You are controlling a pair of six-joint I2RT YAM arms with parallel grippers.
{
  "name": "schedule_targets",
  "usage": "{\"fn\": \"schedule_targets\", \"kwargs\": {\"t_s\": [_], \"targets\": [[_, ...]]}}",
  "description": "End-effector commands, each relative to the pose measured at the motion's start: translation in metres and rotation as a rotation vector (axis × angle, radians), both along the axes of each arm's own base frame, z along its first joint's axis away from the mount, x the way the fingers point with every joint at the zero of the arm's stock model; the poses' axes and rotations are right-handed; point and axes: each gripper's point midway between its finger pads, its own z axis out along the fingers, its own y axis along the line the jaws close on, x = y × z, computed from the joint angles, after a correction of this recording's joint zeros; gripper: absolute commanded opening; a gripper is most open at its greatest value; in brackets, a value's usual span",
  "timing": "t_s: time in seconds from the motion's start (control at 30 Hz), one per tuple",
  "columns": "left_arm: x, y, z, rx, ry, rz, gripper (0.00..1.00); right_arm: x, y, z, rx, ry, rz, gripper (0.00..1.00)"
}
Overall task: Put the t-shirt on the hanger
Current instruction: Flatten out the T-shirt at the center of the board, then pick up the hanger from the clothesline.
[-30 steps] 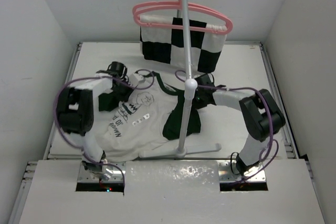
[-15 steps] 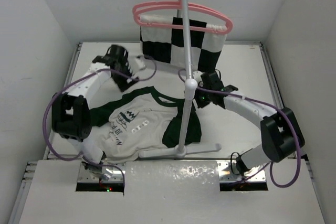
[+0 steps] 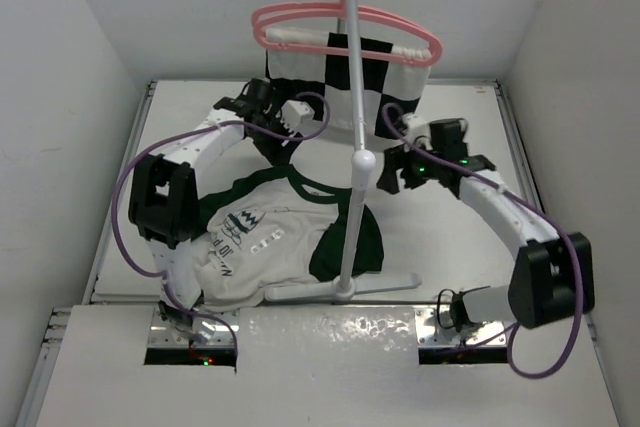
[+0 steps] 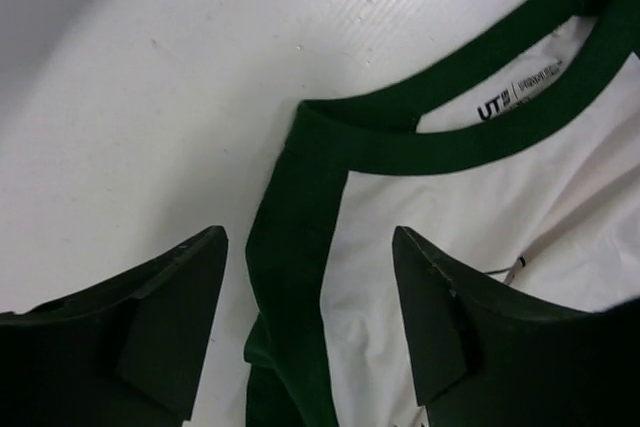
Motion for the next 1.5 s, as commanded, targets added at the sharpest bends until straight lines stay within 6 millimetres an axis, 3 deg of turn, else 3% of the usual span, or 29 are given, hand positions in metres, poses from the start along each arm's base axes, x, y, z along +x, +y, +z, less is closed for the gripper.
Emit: {"fn": "schedule_targets", "kwargs": {"t_s": [0.0,0.07,0.13,0.17,0.3,0.37,0.5,0.53,0.57,0.6,0.63,0.67,0.7,0.73,0.8,0.97,1.23,1.47], "targets": [[-0.003,-0.013,0.04,-0.069,-0.079,-0.05,0.62,0.012,-0.021,0.057,0.129,-0.127,-0.009,0.73],[-0.004,-0.013,0.062,-0.076,-0.137,-0.075,0.6,0.018,-0.025,0.089,0.119,-0.199,0.017,0.73],[-0.004,-0.01,0.07,-0.075,-0.158,-0.054,0.61,0.027,-0.034,0.115,0.124,-0.257,-0.002,0.74],[-0.006,-0.008,0.073,-0.075,-0.16,-0.044,0.61,0.033,-0.036,0.141,0.145,-0.31,-0.002,0.73],[-0.018,0.0,0.062,-0.055,-0.13,-0.003,0.63,0.053,-0.07,0.209,0.172,-0.473,-0.06,0.73],[-0.026,0.005,0.056,-0.046,-0.113,0.013,0.64,0.064,-0.072,0.243,0.162,-0.555,-0.042,0.74],[-0.039,0.011,0.045,-0.036,-0.089,0.024,0.64,0.095,-0.073,0.289,0.174,-0.677,-0.03,0.74],[-0.041,0.011,0.045,-0.035,-0.087,0.023,0.64,0.101,-0.073,0.313,0.184,-0.734,-0.025,0.75],[-0.043,0.012,0.046,-0.037,-0.093,0.024,0.64,0.107,-0.073,0.322,0.191,-0.752,-0.02,0.75],[-0.045,0.014,0.044,-0.03,-0.09,0.026,0.64,0.121,-0.073,0.317,0.201,-0.734,-0.011,0.76],[-0.046,0.015,0.043,-0.03,-0.09,0.026,0.64,0.127,-0.074,0.339,0.199,-0.789,-0.006,0.77],[-0.047,0.015,0.045,-0.031,-0.103,0.025,0.64,0.135,-0.076,0.342,0.211,-0.789,-0.016,0.79],[-0.049,0.018,0.04,-0.019,-0.099,0.035,0.64,0.153,-0.077,0.331,0.223,-0.76,-0.02,0.82],[-0.05,0.019,0.04,-0.018,-0.102,0.04,0.64,0.159,-0.076,0.346,0.244,-0.786,-0.024,0.83],[-0.052,0.022,0.037,-0.012,-0.102,0.052,0.64,0.179,-0.07,0.343,0.29,-0.76,0.005,0.83],[-0.061,0.027,0.033,-0.002,-0.101,0.054,0.65,0.197,-0.068,0.326,0.321,-0.719,0.015,0.81],[-0.063,0.031,0.034,0.012,-0.112,0.056,0.65,0.182,-0.058,0.292,0.358,-0.615,0.069,0.74],[-0.063,0.029,0.031,0.006,-0.103,0.052,0.66,0.162,-0.06,0.285,0.316,-0.608,0.073,0.75]]}}
